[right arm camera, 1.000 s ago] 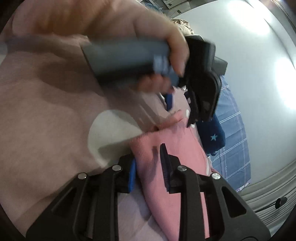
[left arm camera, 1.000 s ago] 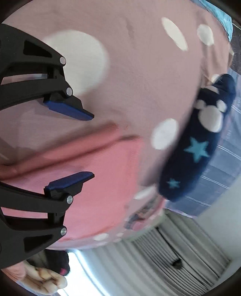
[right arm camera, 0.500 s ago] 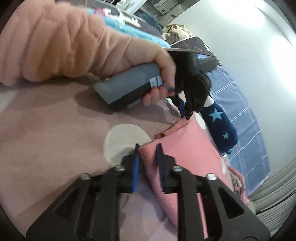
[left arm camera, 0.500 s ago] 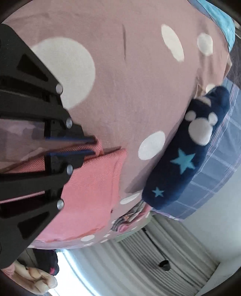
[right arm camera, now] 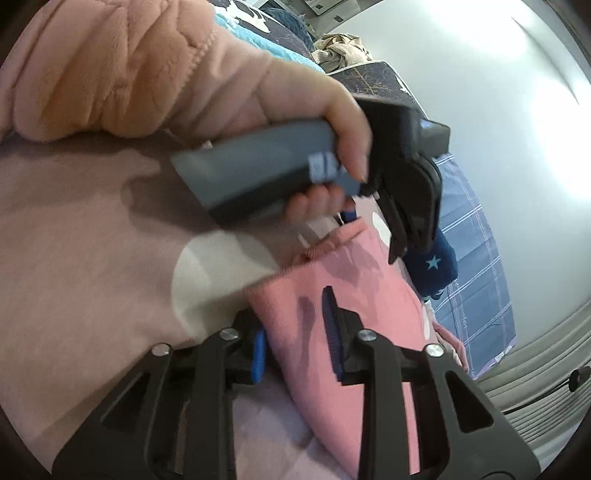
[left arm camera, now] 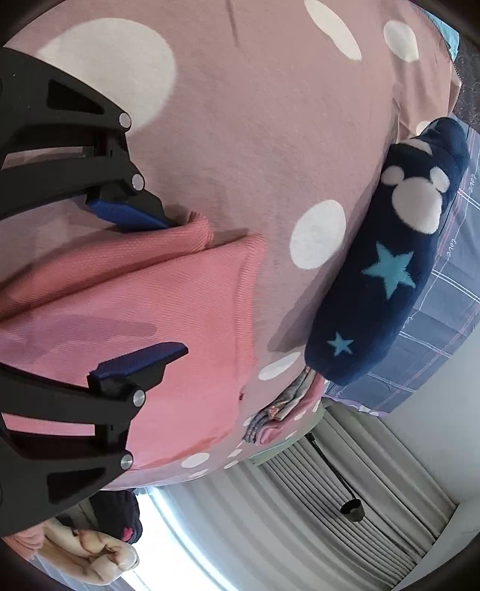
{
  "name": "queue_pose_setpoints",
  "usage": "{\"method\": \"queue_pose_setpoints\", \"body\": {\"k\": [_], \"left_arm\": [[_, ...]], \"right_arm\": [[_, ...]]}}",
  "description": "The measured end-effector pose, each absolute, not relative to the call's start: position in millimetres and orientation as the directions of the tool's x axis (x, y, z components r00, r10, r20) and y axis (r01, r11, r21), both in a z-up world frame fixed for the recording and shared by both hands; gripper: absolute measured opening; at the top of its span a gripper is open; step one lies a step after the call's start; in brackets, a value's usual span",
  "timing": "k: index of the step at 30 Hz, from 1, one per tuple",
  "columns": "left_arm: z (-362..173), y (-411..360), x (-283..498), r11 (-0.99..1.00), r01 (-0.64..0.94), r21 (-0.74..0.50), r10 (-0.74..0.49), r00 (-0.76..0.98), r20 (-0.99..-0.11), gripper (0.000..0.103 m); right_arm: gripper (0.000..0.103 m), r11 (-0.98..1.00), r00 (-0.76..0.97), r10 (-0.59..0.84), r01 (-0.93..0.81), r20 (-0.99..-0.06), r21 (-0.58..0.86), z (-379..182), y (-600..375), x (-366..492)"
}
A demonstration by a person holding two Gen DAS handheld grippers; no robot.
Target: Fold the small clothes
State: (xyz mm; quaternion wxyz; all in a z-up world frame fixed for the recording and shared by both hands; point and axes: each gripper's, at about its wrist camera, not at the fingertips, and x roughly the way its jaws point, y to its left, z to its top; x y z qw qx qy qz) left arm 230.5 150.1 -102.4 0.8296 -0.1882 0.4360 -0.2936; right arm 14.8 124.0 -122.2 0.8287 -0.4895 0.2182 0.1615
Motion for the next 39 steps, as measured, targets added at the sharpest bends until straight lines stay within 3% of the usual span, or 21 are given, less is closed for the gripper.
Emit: {"method": "queue_pose_setpoints", "body": {"k": [2, 3, 7, 17, 39], "left_arm": [[-104, 148, 238, 0.764, 0.291, -0.576, -0.64, 0.451, -0.622, 0.028], [-105, 147, 241, 0.764, 0.277, -0.583, -0.64, 0.444, -0.627, 0.009], [-95, 135, 236, 0.799, 0.279, -0.532, -0.596, 0.485, -0.64, 0.009], [-31, 83, 233, 0.825, 0.325, -0.462, -0.565, 0.5, -0.657, 0.01], [-11, -95, 230, 0.891, 0.382, -0.244, -0.417, 0.479, -0.772, 0.01]], "right_arm": [[0.009, 0.471, 0.85, 0.051, -0.483, -0.524, -0.738, -125, 126, 21], [0.008, 0.473, 0.851, 0.052, -0.481, -0.522, -0.738, -126, 128, 19], [0.005, 0.59, 0.86, 0.108, -0.459, -0.498, -0.664, -101, 113, 11], [0.005, 0.939, 0.811, 0.177, -0.308, -0.558, -0.149, -30, -13, 25], [0.005, 0.956, 0.809, 0.274, -0.171, -0.52, 0.238, -44, -174, -3]]}}
